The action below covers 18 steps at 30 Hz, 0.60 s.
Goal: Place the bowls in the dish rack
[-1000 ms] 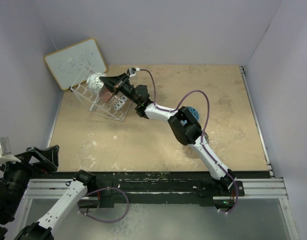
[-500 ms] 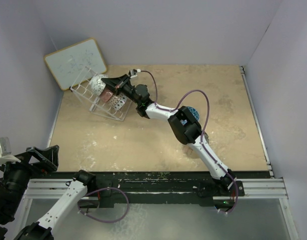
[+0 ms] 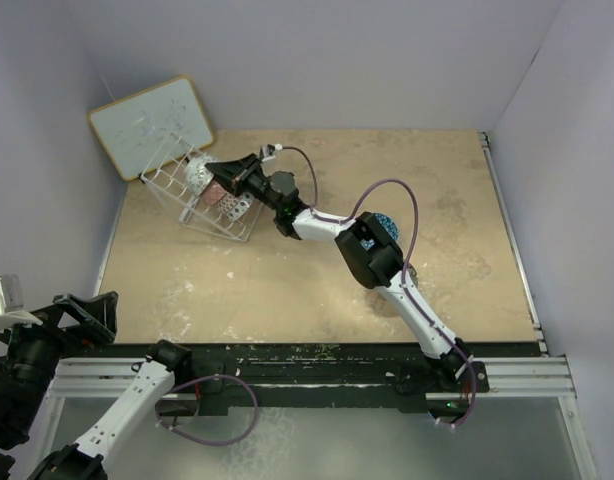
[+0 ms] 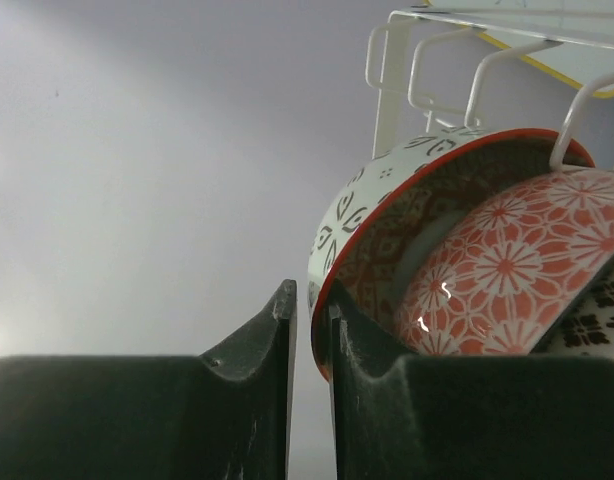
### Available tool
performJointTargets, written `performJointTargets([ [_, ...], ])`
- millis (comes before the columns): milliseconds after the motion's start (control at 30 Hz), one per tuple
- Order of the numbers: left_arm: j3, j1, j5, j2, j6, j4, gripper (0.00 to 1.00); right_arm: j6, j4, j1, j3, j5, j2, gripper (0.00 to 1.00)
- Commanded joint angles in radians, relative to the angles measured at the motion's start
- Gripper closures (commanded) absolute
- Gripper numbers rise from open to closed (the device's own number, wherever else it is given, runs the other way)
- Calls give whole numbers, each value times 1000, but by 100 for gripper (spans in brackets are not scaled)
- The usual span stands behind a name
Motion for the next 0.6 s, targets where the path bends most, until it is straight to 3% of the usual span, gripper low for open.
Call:
performJointTargets([
  [0,5,-5,-11,-1,3,10,1,-30,22,-4,-24,8,-118,80],
  [100,8,-5,-10,0,0,9,1,-36,-20,-3,-25,-3,-127,77],
  [233,14,-5,-11,-1,-2,7,1,-43,-66,-3,-36,-12,-150,65],
  [567,16,-5,-7,-3,-8,7,1,-127,-292,-3,-116,31,-280,61],
])
